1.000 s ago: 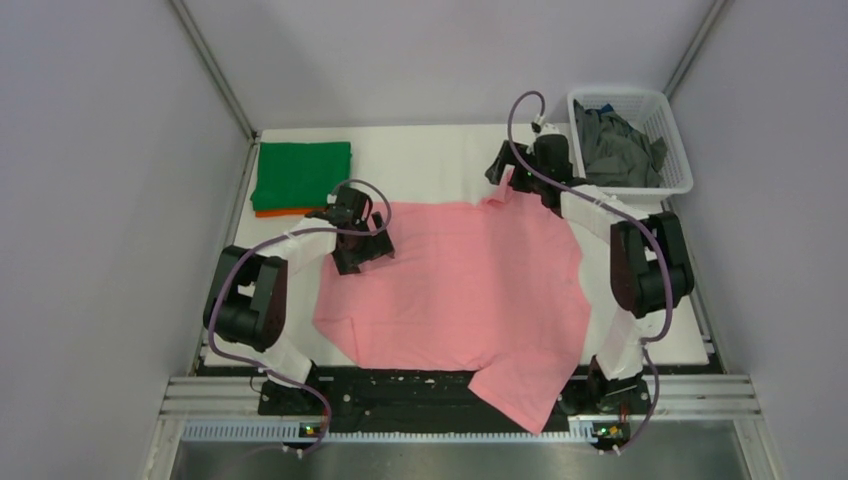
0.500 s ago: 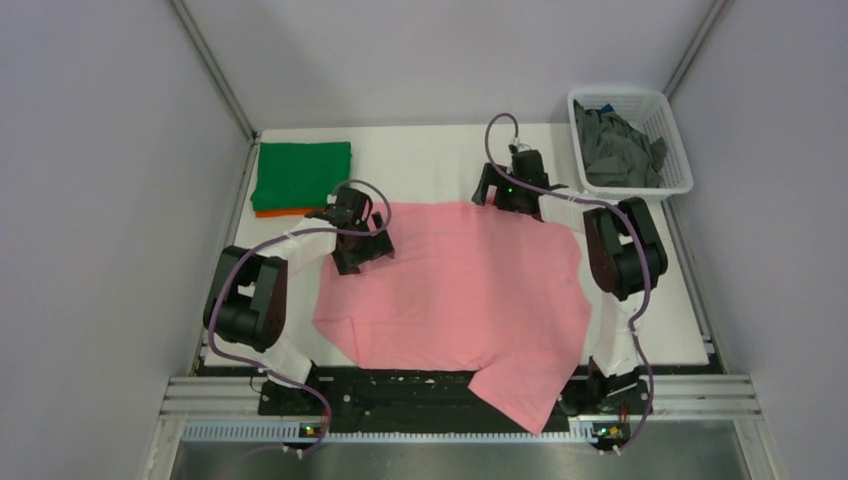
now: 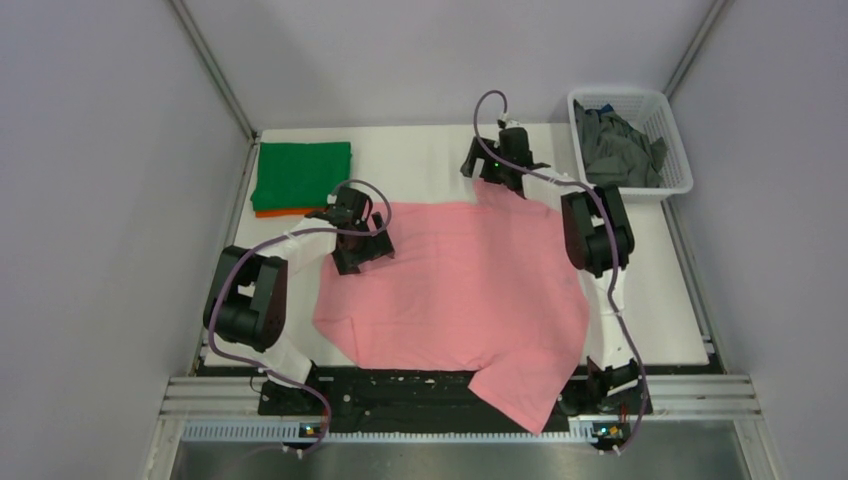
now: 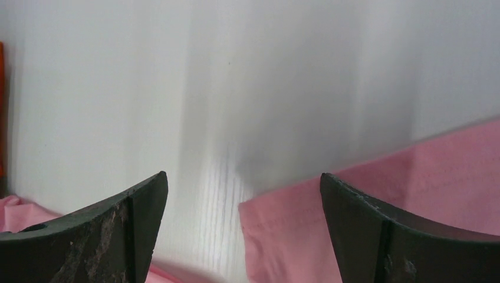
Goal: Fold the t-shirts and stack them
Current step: Flatten out the tshirt
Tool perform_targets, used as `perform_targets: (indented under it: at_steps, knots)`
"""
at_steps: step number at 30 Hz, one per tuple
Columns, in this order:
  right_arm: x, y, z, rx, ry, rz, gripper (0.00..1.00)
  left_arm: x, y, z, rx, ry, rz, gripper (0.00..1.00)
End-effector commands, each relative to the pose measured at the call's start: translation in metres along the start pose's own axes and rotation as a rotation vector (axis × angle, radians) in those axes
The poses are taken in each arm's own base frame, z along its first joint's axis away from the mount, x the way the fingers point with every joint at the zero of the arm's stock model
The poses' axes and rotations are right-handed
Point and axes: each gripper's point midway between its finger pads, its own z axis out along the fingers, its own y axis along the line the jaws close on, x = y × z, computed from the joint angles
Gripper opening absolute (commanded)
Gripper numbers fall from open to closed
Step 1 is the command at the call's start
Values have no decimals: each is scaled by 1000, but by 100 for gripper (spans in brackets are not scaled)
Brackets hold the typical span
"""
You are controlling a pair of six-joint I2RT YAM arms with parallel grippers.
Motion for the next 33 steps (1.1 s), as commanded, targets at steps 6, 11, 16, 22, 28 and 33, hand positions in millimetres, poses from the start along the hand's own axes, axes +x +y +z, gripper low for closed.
perform_targets:
  at_steps: [6, 11, 16, 22, 28, 33]
  knots:
    - [-75, 28, -8, -28, -152, -139, 99, -1, 5, -7, -13, -15, 13, 99]
    - [-68, 12, -59, 63, -151, -173, 99, -7, -1, -12, 5, -38, 8, 99]
    - [-7, -27, -112, 193, -29, -140, 99, -21, -16, -22, 49, -72, 1, 99]
    - [26, -52, -110, 278, 87, -166, 99, -42, -25, -26, 38, -106, 10, 99]
    - [31, -60, -98, 318, 124, -169, 99, -80, -28, -14, -64, -159, 19, 99]
    - [43, -73, -83, 325, 186, -163, 99, -102, -35, 9, -94, -159, 34, 99]
